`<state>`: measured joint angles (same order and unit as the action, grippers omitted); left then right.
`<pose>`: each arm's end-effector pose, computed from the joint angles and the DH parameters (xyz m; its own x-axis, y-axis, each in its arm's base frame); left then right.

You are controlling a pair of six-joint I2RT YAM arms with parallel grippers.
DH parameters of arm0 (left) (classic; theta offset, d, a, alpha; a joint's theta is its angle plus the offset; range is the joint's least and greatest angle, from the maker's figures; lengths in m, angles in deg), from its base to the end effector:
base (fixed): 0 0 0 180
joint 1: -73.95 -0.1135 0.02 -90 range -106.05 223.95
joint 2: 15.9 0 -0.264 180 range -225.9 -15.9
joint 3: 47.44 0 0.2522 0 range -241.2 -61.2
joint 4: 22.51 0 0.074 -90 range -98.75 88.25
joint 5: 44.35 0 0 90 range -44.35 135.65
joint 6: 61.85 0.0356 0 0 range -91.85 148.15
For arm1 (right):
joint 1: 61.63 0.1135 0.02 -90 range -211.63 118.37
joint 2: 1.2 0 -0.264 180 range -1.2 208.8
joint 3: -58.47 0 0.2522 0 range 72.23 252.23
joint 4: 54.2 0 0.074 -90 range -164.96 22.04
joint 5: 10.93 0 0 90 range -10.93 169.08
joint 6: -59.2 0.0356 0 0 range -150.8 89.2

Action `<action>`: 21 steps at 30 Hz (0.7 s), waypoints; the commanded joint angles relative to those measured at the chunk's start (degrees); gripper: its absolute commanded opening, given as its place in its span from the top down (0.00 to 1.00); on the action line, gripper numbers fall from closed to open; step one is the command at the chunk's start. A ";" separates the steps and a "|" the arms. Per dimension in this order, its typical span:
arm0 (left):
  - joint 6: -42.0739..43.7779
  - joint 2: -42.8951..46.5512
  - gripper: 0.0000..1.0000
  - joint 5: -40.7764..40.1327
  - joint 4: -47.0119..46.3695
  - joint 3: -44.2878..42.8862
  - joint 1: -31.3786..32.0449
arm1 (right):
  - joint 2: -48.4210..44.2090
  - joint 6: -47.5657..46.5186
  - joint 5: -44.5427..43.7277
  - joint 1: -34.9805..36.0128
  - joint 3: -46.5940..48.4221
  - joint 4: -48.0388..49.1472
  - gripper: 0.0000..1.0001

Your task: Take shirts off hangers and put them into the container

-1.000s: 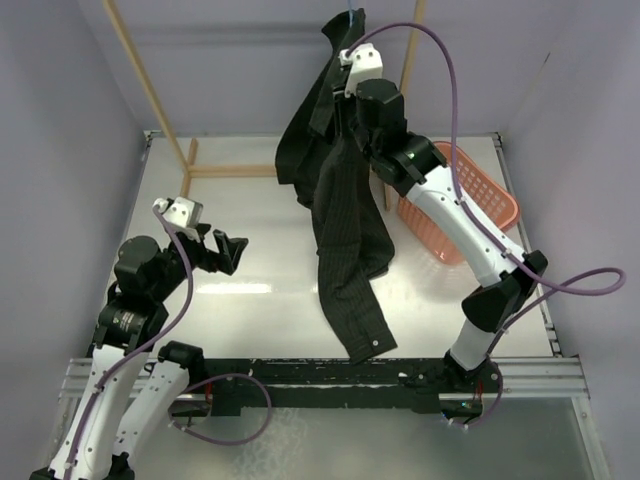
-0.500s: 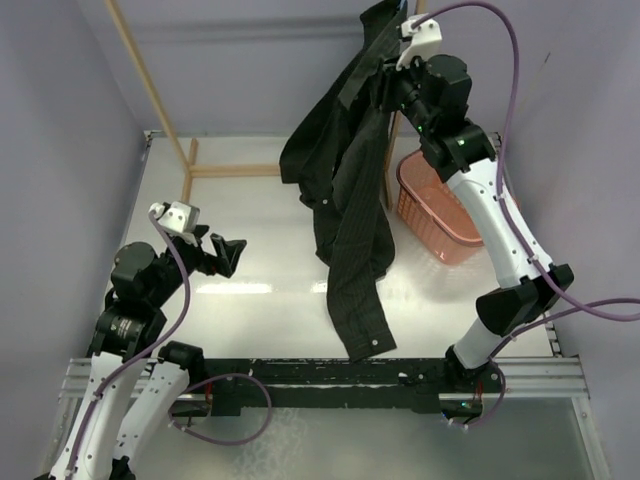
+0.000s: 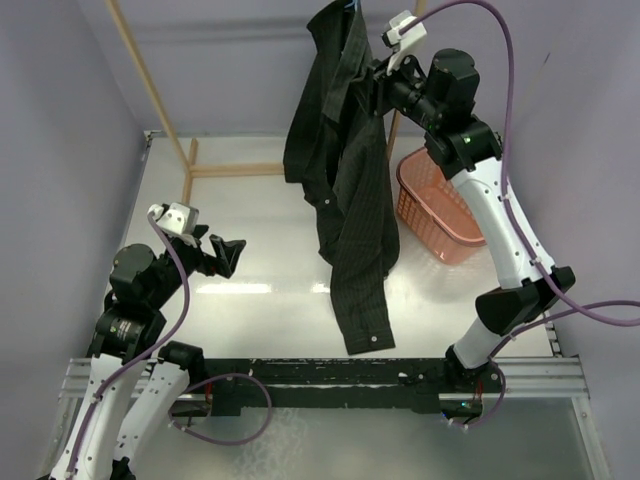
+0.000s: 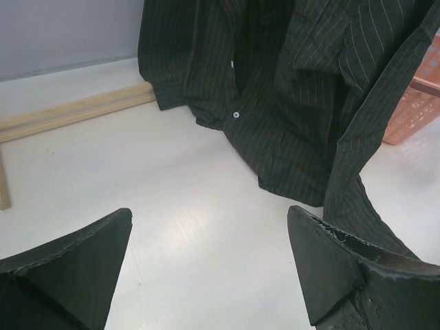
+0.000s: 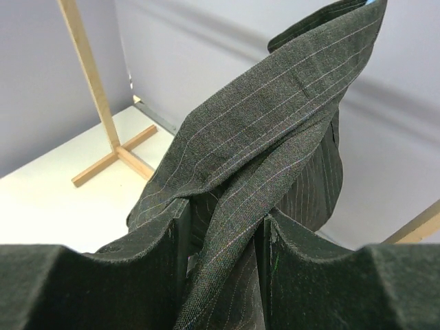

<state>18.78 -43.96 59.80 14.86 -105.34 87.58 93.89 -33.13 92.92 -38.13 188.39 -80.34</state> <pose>0.1081 -0.0352 0.3490 -0.2012 -0.1137 -0.9729 0.4371 0.8785 -0.1930 0.3247 0.1505 0.5369 0.1630 0.0278 -0.9862 -0.5980 0.7978 -0.0763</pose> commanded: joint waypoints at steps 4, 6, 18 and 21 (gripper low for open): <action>1.03 -0.17 0.02 -1.50 -3.09 -0.24 -0.16 | -4.44 -3.23 13.70 0.04 5.49 -2.33 1.00; 1.02 0.13 0.02 -2.05 -3.23 -0.22 -0.12 | -6.36 -2.12 17.65 0.00 4.10 -3.12 1.00; 0.22 -0.29 0.02 -4.24 -8.84 -0.39 -0.10 | -23.02 5.50 35.90 0.06 -13.03 4.41 1.00; 0.23 -3.20 0.03 -3.21 -13.02 -1.96 -0.14 | -25.57 5.60 31.76 0.06 -16.94 7.79 1.00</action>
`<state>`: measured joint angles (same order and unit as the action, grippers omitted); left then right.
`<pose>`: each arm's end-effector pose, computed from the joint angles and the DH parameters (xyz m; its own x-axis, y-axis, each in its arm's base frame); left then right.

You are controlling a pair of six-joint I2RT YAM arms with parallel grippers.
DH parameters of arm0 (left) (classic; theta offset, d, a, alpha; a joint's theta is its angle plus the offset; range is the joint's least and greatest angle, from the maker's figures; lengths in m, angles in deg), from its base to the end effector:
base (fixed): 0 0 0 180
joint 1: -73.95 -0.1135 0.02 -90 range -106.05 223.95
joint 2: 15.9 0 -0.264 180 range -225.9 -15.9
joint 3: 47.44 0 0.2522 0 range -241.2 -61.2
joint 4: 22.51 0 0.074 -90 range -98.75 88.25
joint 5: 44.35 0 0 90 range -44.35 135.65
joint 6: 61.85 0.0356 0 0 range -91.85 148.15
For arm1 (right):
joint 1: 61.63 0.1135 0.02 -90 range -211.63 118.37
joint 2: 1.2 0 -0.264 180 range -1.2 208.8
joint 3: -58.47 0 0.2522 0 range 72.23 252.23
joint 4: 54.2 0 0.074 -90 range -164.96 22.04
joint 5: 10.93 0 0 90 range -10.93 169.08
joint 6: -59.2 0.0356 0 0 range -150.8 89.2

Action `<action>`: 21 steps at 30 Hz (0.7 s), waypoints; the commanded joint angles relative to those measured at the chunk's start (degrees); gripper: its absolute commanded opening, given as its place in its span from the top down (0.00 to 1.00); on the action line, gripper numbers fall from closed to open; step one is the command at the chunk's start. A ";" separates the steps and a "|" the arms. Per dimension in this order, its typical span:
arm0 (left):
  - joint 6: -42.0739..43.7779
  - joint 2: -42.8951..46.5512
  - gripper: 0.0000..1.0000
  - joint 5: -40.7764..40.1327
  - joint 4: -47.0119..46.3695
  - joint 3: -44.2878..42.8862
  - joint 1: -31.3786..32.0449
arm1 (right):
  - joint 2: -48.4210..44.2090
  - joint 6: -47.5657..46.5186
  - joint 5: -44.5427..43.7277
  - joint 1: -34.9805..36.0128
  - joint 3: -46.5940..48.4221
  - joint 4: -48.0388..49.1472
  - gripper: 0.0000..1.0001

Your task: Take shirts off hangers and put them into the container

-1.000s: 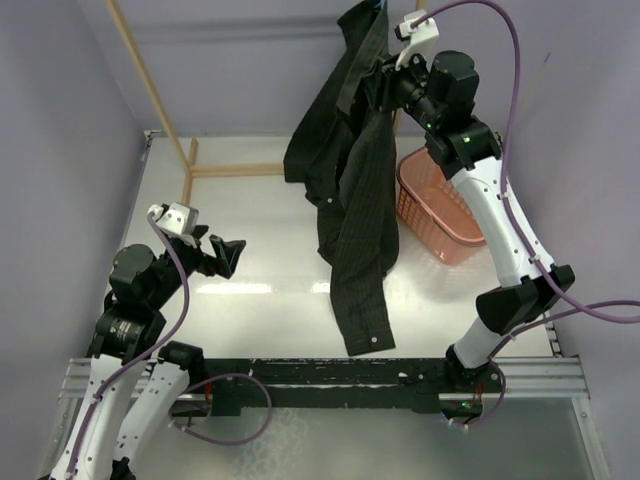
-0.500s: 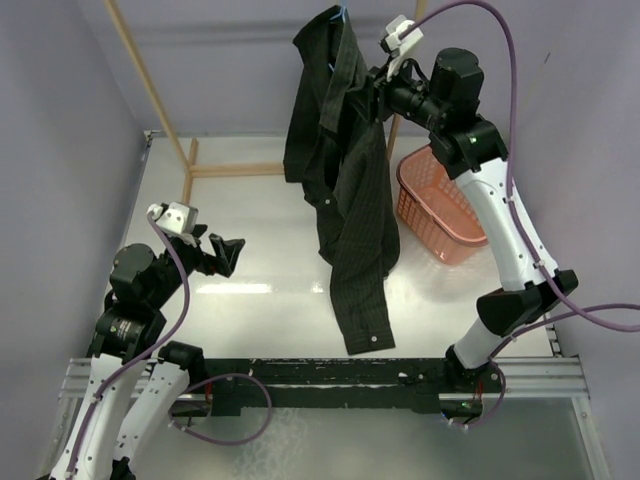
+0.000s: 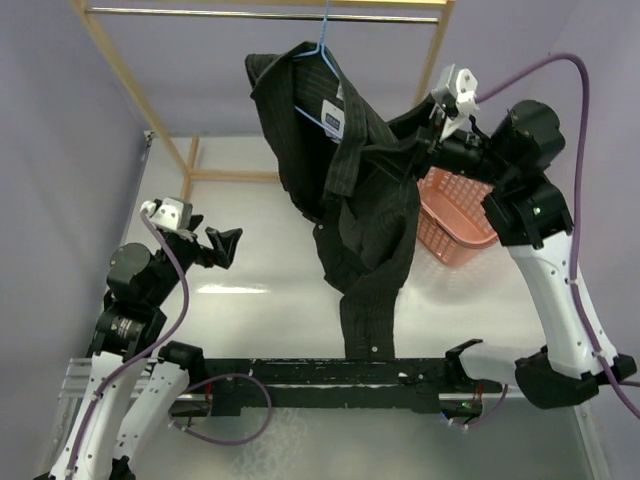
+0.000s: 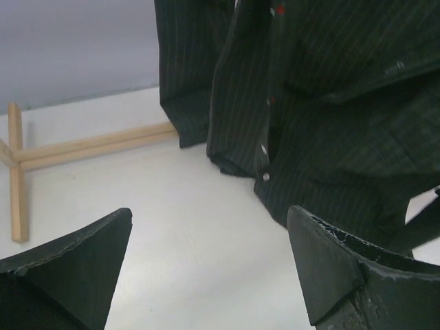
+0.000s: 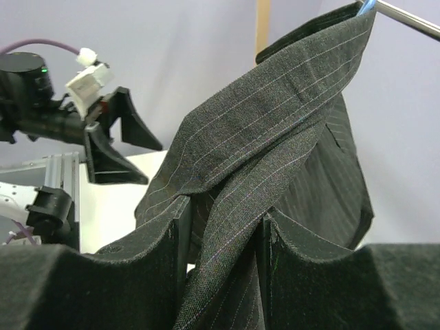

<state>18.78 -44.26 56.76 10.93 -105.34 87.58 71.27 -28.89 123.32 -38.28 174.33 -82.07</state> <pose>0.1109 -0.0340 0.3558 -0.1333 -0.1321 -0.9822 0.4017 0.8988 -0.1754 0.1918 0.1099 0.5651 0.2155 0.1190 -0.9692 -0.9089 0.3874 -0.1545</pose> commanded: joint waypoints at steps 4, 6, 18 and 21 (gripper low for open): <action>1.42 -8.14 0.05 1.83 -8.18 -5.96 -0.10 | 4.68 -3.26 -3.54 0.19 7.44 -1.22 1.00; 1.03 -8.08 0.06 2.56 -8.19 -6.27 -0.09 | 5.31 -2.96 -3.91 0.20 6.97 -1.47 1.00; 3.01 -7.47 0.03 -0.42 -9.31 -6.45 -0.14 | -4.30 3.56 -0.15 0.19 -9.55 8.04 1.00; 4.79 -12.23 0.02 -0.97 -8.97 -9.71 -0.12 | -8.22 4.90 2.88 0.21 -13.53 8.48 1.00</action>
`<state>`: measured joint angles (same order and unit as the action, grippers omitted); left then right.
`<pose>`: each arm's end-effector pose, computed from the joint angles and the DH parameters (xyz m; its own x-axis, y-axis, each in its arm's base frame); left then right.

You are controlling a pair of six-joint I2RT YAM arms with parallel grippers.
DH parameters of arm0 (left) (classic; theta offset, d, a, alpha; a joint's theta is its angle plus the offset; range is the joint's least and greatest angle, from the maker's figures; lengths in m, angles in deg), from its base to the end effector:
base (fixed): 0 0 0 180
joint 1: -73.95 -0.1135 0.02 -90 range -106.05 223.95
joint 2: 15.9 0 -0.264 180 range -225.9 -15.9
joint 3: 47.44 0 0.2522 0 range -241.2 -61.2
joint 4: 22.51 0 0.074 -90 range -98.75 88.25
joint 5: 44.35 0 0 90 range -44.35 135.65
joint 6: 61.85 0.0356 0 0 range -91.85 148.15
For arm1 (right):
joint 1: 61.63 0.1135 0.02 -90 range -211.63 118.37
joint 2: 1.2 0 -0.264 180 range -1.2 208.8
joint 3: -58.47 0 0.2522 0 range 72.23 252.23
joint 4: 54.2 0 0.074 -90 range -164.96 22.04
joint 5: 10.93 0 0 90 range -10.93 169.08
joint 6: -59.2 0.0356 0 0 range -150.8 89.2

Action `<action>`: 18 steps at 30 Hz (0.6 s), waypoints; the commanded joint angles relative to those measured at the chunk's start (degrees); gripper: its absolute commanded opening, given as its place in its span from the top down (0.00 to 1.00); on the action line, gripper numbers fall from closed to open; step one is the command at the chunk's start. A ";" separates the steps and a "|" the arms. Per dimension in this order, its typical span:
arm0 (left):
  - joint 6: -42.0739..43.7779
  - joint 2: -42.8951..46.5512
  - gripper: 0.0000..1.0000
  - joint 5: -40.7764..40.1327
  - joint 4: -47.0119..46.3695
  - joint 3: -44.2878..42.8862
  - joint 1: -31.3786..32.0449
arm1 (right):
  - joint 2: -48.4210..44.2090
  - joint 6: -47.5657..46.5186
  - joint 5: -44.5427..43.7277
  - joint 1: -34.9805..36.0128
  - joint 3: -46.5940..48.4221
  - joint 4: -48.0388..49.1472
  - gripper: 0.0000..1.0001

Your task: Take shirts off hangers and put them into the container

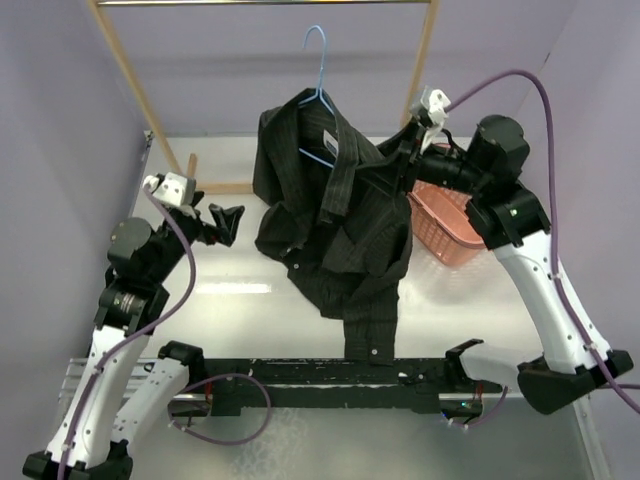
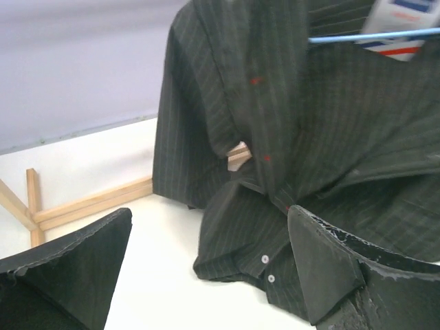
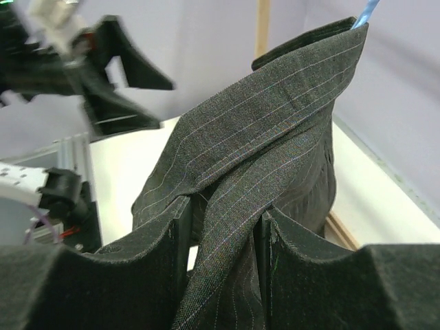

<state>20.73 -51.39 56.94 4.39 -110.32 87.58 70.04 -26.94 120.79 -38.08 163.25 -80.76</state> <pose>0.1324 -0.0393 0.3837 -0.0462 -0.1191 -0.9918 0.4189 0.8990 -0.1275 0.2152 0.1197 0.5150 0.0503 0.0767 -0.9958 -0.9092 0.4161 -0.0139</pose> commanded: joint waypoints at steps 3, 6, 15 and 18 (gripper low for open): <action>4.06 -8.83 0.01 -1.48 -4.86 -6.61 -0.11 | -11.12 4.61 10.10 0.03 -6.56 8.25 1.00; 5.11 -11.28 0.00 -0.40 -10.66 -7.13 -0.10 | -15.69 8.01 13.39 0.02 -11.80 12.60 1.00; 6.90 -13.29 0.18 5.49 -19.02 -8.97 -0.09 | -19.74 12.39 16.34 0.09 -17.72 18.24 1.00; 7.32 -11.14 0.23 8.22 -22.09 -7.92 -0.11 | -19.53 12.78 15.94 0.08 -18.24 19.27 1.00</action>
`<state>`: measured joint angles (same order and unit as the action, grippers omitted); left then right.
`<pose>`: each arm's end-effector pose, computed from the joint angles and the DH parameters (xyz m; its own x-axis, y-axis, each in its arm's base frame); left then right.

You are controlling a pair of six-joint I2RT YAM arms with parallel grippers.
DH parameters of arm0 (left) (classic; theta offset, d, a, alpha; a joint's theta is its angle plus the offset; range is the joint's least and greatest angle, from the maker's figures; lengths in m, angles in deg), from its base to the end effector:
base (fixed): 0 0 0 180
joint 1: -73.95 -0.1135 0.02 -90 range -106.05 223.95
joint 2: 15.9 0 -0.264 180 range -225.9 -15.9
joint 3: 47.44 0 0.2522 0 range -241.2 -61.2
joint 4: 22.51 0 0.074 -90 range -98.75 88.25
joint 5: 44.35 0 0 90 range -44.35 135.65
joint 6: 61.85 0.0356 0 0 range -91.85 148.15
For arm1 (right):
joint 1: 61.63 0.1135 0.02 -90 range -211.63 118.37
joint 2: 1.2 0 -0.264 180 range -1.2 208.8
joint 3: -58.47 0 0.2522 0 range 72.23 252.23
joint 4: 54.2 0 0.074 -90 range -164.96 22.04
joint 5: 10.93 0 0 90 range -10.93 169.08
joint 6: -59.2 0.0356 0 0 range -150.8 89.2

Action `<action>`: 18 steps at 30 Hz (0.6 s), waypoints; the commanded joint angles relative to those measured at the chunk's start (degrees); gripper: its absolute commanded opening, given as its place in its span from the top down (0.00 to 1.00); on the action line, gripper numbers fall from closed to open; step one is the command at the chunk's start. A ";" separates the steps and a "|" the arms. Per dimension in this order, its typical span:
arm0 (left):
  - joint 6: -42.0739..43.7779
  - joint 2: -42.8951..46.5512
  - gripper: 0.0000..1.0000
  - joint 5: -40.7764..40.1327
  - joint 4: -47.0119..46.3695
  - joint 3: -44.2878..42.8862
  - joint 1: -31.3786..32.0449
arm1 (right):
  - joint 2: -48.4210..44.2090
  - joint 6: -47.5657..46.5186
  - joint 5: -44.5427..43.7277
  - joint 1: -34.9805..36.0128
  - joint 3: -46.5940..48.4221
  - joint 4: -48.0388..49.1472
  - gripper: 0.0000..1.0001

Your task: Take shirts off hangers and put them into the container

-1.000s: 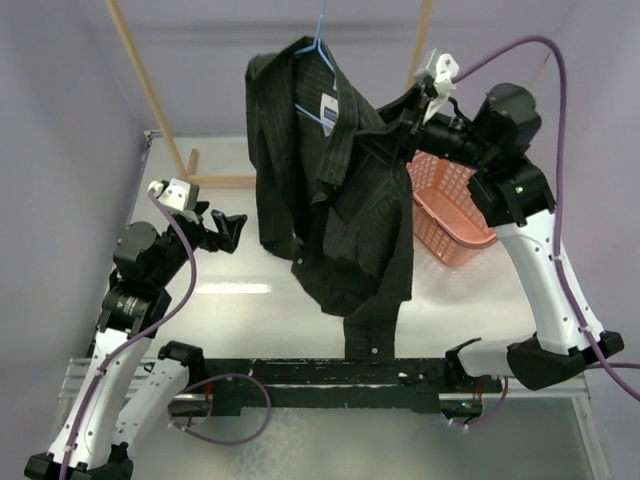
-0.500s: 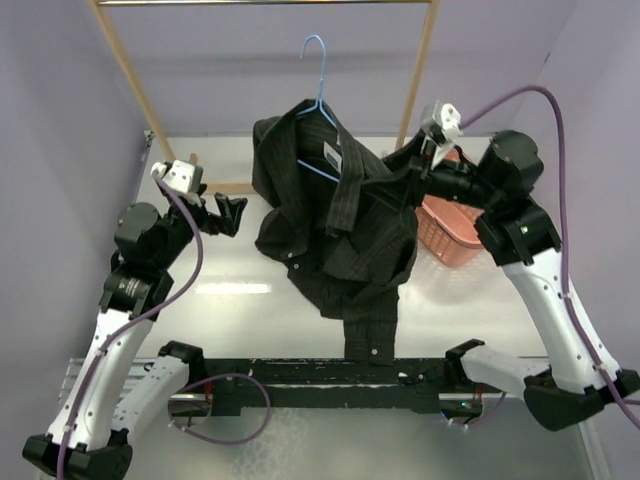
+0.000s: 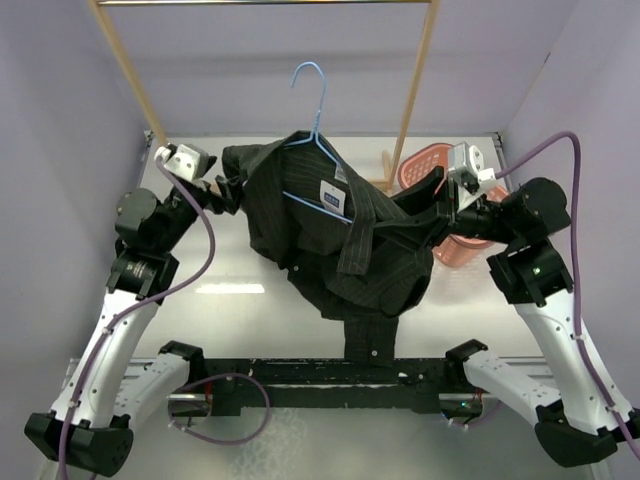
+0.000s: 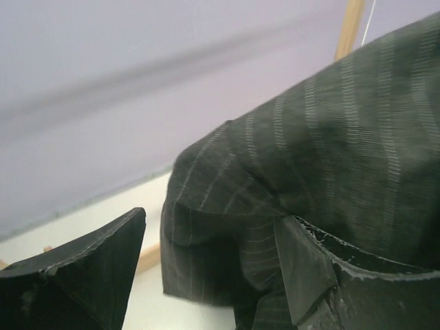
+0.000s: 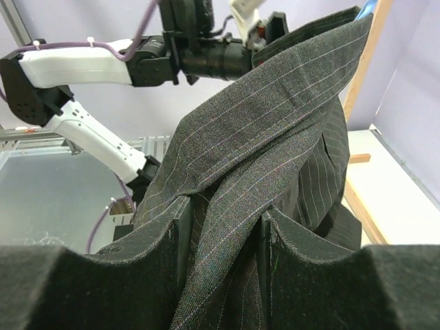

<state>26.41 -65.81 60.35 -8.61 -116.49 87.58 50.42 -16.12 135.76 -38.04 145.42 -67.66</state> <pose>0.1886 -0.0550 0.4081 0.0743 -0.0482 -0.9961 0.4760 0.8794 -0.0071 0.1243 0.0868 0.5011 0.0944 0.1931 -0.9766 -0.9867 0.1488 -0.0660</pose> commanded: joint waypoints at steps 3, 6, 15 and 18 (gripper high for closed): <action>3.15 5.11 0.23 8.65 -5.53 -3.05 -0.09 | 0.66 1.88 -1.28 0.05 0.00 5.92 1.00; 3.85 8.20 0.22 10.16 0.27 -4.07 -0.14 | 1.61 0.61 -3.30 0.03 1.49 4.26 1.00; 4.83 3.68 0.30 13.45 1.93 -7.25 -0.14 | 2.98 5.25 0.99 0.05 -0.32 12.63 1.00; 3.50 1.48 0.36 13.15 -0.20 -6.76 -0.09 | 2.26 5.21 1.19 0.05 -0.17 12.70 1.00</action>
<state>30.30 -60.68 71.17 -7.80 -122.67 87.58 54.57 -12.52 135.45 -38.06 144.48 -62.70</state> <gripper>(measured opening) 0.674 0.415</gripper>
